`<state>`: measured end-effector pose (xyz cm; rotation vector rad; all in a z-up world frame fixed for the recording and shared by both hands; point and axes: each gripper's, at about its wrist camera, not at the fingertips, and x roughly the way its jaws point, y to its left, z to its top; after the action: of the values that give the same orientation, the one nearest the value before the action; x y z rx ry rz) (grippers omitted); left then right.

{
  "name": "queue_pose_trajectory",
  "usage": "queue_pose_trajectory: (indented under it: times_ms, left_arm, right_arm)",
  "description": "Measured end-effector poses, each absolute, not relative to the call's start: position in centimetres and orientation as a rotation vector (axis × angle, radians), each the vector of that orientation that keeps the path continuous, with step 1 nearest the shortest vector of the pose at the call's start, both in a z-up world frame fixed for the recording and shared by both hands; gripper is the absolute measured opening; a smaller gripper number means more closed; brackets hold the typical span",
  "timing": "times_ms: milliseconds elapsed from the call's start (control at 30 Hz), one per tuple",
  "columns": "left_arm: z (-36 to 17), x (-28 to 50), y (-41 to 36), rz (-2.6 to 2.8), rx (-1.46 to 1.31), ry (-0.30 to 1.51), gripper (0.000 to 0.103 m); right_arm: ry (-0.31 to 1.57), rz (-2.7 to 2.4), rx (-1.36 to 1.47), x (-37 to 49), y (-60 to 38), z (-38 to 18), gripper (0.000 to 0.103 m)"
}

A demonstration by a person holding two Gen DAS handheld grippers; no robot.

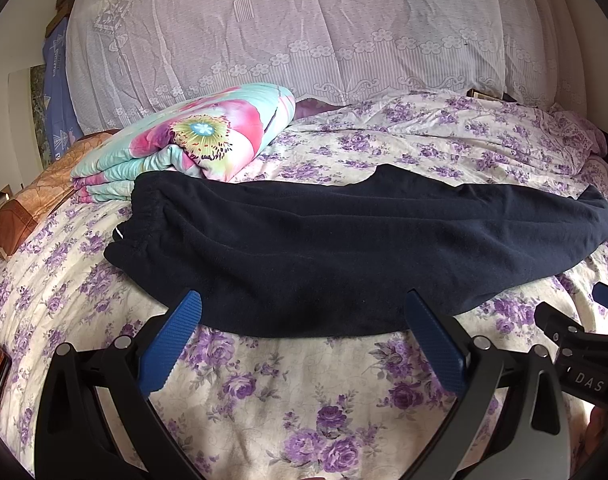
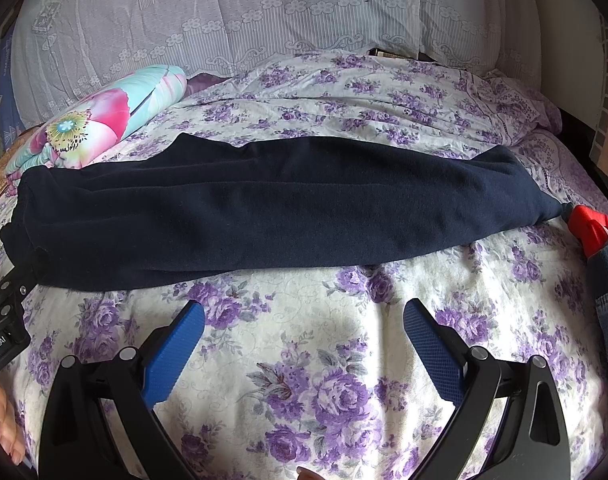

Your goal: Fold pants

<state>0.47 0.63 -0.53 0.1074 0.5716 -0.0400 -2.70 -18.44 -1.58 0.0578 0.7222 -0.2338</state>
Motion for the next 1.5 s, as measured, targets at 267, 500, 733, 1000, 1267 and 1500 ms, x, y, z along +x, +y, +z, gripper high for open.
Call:
queue_pose_trajectory:
  times_ms: [267, 500, 733, 1000, 1267, 1500]
  left_arm:
    - [-0.5, 0.5, 0.7, -0.040, 0.108, 0.572, 0.099]
    - [-0.8, 0.5, 0.7, -0.040, 0.105, 0.579, 0.099]
    - [-1.1, 0.8, 0.9, -0.041, 0.101, 0.607, 0.099]
    - [-2.3, 2.2, 1.3, -0.051, 0.073, 0.718, 0.099]
    - [-5.2, 4.7, 2.2, -0.096, 0.008, 0.932, 0.099]
    - [-5.7, 4.2, 2.9, -0.141, -0.016, 0.938, 0.099]
  right_arm:
    - [0.724, -0.233, 0.058, -2.7, -18.5, -1.5, 0.100]
    - [0.730, -0.232, 0.064, -2.6, -18.5, -1.9, 0.100]
    - [0.762, -0.224, 0.091, -2.3, -19.0, -2.1, 0.100]
    - [0.828, -0.217, 0.125, -1.7, -19.3, -2.9, 0.100]
    - [0.893, -0.184, 0.170, -1.2, -19.9, -3.8, 0.100]
    - [0.909, -0.127, 0.161, -1.8, -20.2, -3.8, 0.100]
